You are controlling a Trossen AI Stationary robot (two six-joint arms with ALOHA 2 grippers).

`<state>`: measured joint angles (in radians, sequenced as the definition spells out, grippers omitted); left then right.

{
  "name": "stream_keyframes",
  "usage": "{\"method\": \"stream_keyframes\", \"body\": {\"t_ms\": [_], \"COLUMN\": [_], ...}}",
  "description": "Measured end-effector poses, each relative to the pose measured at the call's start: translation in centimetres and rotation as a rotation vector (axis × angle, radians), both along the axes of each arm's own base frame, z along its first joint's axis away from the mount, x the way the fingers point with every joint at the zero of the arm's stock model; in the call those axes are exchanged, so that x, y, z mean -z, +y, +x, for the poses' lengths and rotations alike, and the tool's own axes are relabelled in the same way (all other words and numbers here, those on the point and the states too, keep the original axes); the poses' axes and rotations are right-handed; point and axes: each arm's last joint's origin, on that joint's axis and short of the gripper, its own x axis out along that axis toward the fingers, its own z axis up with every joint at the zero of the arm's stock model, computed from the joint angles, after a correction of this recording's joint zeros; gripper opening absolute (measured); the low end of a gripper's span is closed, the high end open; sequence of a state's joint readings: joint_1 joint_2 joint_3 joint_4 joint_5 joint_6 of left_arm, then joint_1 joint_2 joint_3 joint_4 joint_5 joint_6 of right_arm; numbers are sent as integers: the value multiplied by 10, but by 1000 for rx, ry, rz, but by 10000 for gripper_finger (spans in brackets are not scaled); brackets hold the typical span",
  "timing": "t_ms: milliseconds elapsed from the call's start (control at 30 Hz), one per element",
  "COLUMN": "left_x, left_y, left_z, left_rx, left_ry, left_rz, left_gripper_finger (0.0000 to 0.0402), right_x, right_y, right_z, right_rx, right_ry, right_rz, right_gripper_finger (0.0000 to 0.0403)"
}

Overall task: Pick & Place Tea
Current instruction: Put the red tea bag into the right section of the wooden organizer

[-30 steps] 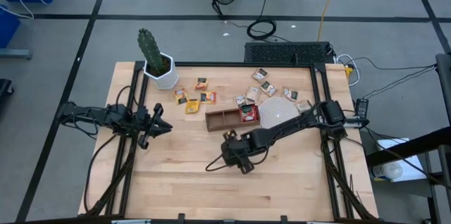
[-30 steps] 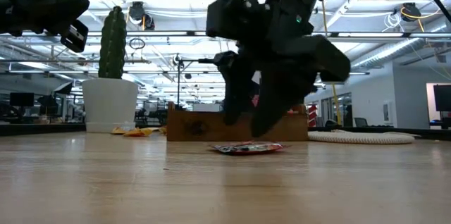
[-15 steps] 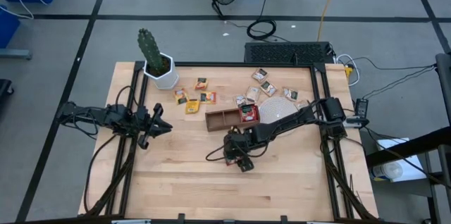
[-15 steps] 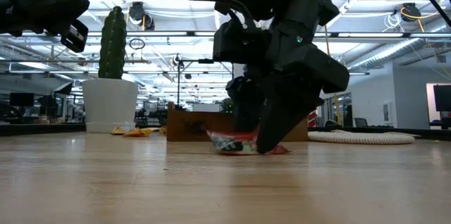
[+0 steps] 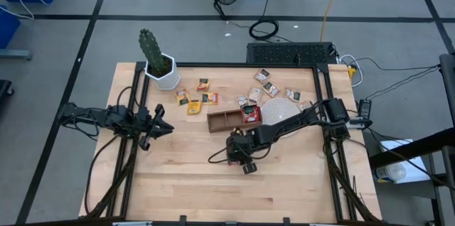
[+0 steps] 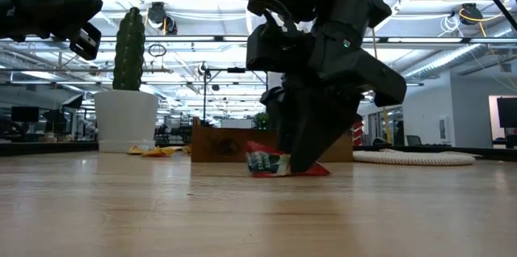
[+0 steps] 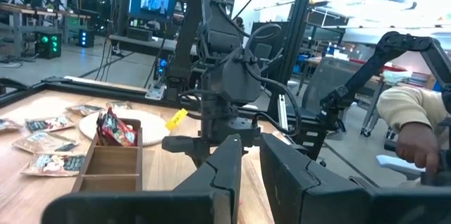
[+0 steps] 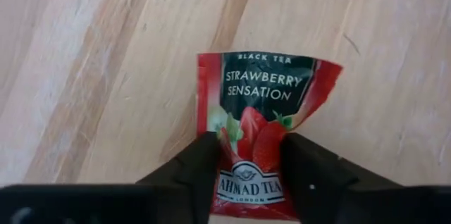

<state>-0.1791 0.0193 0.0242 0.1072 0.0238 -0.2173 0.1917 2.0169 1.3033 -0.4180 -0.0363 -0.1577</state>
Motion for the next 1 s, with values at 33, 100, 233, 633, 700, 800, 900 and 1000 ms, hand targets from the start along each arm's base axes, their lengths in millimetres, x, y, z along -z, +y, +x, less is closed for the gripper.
{"method": "stream_keyframes", "body": {"t_ms": [33,100,233,633,700,800,900,1000], "left_x": [0,0,0,0,0,0,0,0], "left_y": [0,0,0,0,0,0,0,0], "left_z": [0,0,0,0,0,0,0,0], "left_rx": [0,0,0,0,0,0,0,0], "left_ry": [0,0,0,0,0,0,0,0], "left_rz": [0,0,0,0,0,0,0,0], "left_gripper_finger": [58,58,58,58,58,58,58,58], "right_x": [-1,-1,-8,-51,-50,-46,-37,-31], "right_y": [0,0,-1,-3,-4,-10,-19,-28], "right_z": [0,0,-2,-29,-43,-67,-87,-101], "right_rx": [0,-3,-4,287,371,535,684,774], "right_ry": [-1,-4,-13,-176,-283,-496,-710,-881], "right_rz": [-3,-6,-11,-135,-227,-339,-396,-351], "right_gripper_finger": [121,100,64,11,7,8,8,7]}}
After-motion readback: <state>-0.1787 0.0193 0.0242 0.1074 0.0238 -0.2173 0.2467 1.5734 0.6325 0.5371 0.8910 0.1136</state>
